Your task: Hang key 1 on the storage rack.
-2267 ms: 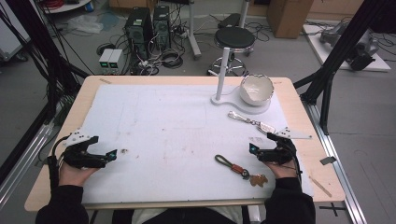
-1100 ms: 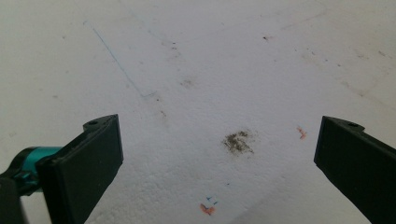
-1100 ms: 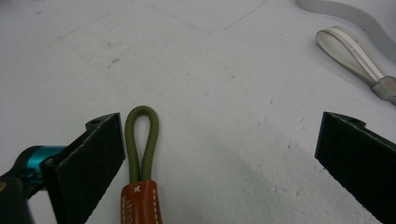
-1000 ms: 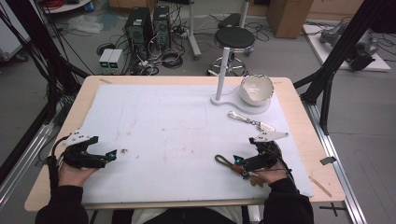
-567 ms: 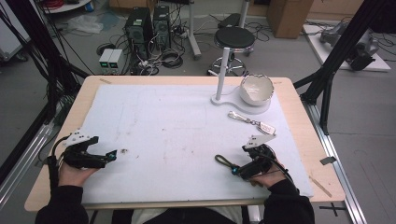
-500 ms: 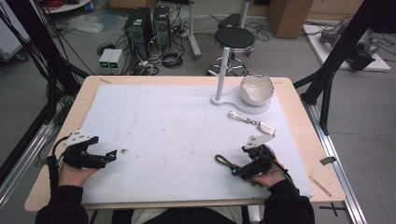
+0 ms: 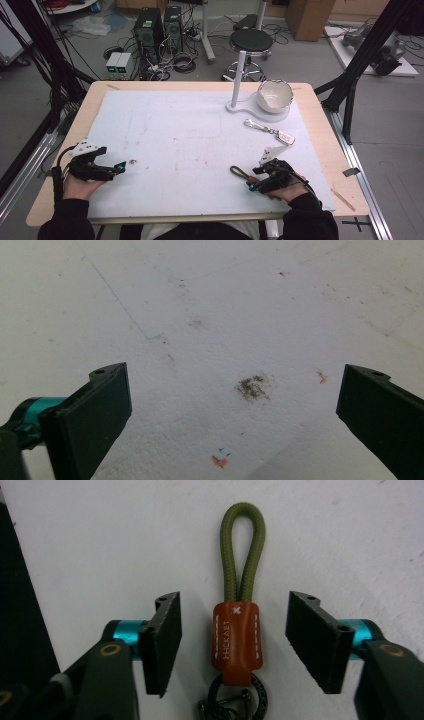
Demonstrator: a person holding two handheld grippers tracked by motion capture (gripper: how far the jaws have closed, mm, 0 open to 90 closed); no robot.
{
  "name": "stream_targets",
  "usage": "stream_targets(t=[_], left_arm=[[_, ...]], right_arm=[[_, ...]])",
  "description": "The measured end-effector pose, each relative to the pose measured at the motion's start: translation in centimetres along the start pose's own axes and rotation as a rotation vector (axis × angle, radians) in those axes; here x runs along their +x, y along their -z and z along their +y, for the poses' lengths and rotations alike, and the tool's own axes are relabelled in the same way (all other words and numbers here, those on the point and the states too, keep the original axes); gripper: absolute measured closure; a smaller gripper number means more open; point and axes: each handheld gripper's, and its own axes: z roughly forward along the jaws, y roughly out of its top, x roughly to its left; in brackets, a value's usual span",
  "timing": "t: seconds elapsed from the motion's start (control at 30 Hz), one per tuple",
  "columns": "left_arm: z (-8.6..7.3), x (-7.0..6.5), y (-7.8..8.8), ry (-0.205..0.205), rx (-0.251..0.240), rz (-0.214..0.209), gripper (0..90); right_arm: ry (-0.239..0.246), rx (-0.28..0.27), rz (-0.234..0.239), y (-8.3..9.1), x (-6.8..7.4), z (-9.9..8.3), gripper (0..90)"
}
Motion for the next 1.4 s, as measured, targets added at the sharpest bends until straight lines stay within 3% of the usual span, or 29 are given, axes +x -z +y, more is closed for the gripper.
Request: stream_targets(t=[0.23,0.3,0.43,0.6,0.87,1.1,1.4], left_arm=[[0.0,0.0,0.0,0.002,-0.004,0.000,1.7],[0.0,0.0,0.0,-0.001,-0.002,-0.001,1.7],[0.0,0.0,0.0,-0.001,-0.003,0.000,1.7],[0.0,0.0,0.0,0.001,-0.006,-0.001,1.7],[0.0,0.0,0.0,0.001,-0.006,-0.001,1.7],[0.0,0.0,-0.1,0.001,-0.006,-0.006,1.7],[0.0,0.0,0.0,0.004,-0.011,-0.009,1.7]], right_arm=[[0.005,0.027,0.012,-0.3,0.0,-0.1,58.2],[0.013,0.032,-0.022,-0.3,0.1,-0.1,67.0],[0.038,0.038,-0.037,-0.2,0.4,-0.1,70.4],[0.050,0.038,-0.050,-0.2,0.6,0.0,72.1],[0.016,0.033,-0.037,-0.1,0.4,0.0,72.5],[-0.006,-0.050,-0.035,0.9,0.0,0.4,72.4],[-0.011,-0.078,-0.040,1.3,-0.4,1.2,72.4]])
